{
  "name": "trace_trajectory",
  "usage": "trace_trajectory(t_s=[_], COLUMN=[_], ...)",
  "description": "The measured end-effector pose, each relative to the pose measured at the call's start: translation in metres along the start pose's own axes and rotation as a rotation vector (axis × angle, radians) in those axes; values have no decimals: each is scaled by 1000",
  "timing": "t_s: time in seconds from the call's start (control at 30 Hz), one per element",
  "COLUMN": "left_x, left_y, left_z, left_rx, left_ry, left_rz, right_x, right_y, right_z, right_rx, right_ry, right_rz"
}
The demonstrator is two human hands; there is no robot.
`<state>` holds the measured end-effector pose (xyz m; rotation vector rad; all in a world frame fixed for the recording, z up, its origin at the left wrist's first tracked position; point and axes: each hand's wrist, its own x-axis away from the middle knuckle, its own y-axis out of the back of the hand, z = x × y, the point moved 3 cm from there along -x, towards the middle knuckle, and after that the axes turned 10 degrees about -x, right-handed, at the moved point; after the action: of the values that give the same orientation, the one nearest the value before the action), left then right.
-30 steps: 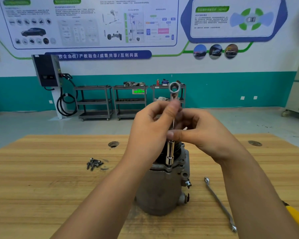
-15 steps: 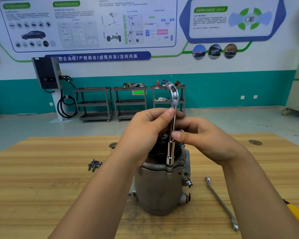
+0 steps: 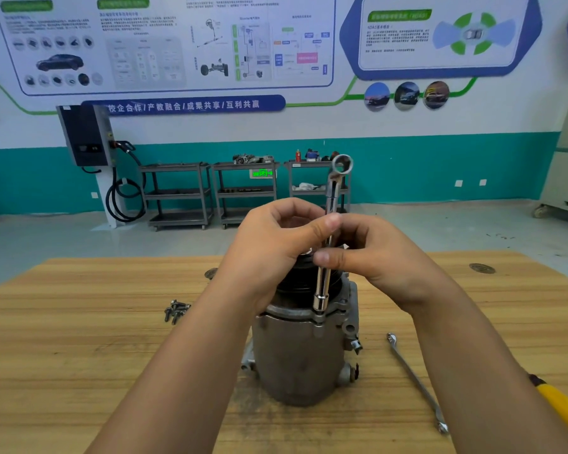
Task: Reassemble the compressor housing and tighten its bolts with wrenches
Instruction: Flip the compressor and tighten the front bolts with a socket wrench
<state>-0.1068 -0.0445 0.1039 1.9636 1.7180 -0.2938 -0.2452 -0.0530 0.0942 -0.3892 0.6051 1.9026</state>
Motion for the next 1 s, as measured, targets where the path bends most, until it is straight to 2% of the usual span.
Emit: trace_trajectory(t_s=[0.2,0.37,0.57,0.83,1.0], left_x=[1,2,3,3,4], left_y=[-4,0,0,-2,0], left_z=[-2,-1,-1,0,1], left_rx=[1,13,15,-44,-43], left_ry=[-1,34,27,-18,-19], left_rz=[16,40,63,-68,7], right_x=[0,3,3,1,5], right_y=[-1,3,2,-6,-2], right_z=[-1,-2,-4,-1,1], right_rx=[-6,-77,-74,-12,-76], right_ry=[11,-30,-33,6,-18], right_rz=[-15,71,52,-37,60])
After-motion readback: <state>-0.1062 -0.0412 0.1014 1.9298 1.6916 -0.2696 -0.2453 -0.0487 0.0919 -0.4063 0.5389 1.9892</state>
